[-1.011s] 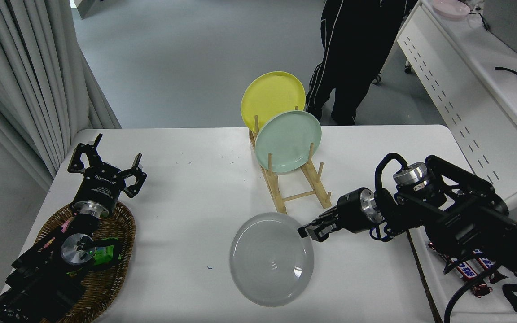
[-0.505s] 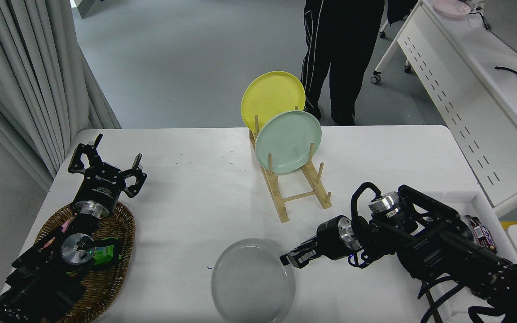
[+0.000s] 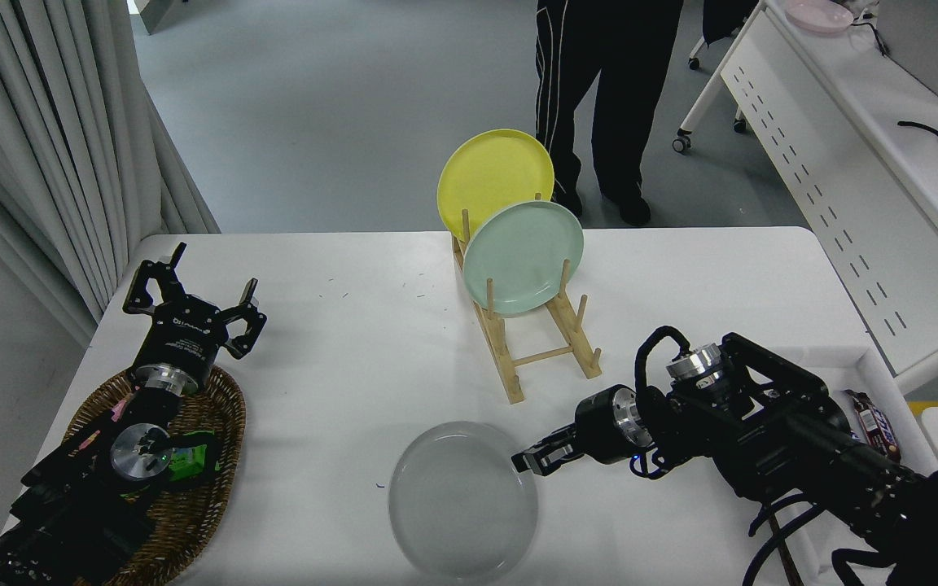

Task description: Place the plate on the table

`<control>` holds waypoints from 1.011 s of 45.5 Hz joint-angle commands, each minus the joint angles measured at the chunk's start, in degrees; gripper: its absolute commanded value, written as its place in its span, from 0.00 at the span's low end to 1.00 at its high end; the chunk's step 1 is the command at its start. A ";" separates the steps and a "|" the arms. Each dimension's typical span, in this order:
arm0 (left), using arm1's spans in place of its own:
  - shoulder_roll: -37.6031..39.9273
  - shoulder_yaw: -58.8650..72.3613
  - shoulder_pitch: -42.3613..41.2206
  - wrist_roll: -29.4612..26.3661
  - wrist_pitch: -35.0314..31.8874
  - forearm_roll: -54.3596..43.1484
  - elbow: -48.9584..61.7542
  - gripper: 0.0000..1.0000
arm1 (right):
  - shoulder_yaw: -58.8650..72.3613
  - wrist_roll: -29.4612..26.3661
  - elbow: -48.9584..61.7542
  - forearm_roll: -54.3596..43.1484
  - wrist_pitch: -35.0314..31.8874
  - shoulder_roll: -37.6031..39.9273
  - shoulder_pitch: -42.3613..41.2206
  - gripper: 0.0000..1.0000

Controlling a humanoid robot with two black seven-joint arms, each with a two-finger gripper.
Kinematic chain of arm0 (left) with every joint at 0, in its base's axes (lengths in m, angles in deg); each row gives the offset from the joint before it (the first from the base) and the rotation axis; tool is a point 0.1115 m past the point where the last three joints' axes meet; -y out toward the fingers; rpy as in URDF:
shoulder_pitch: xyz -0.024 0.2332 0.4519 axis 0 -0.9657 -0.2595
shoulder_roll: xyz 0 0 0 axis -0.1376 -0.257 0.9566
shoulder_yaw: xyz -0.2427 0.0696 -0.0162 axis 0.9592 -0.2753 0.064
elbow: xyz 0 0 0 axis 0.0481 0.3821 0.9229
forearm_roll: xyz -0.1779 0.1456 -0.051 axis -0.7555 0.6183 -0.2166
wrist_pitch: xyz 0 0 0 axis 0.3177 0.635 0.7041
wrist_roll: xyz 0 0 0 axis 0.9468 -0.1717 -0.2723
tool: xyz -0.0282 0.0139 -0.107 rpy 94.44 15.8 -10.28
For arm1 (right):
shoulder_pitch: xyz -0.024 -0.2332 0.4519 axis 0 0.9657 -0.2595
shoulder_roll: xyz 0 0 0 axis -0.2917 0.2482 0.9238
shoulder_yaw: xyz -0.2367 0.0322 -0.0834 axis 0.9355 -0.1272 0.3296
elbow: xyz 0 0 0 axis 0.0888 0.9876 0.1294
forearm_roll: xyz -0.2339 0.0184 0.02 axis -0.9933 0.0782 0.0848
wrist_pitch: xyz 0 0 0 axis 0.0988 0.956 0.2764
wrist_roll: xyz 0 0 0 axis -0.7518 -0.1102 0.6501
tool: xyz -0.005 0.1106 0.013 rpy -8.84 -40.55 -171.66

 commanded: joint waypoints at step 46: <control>-0.06 0.00 0.00 0.00 -0.01 0.08 -0.02 1.00 | 0.06 -0.10 1.35 -2.62 0.00 -0.31 0.80 0.00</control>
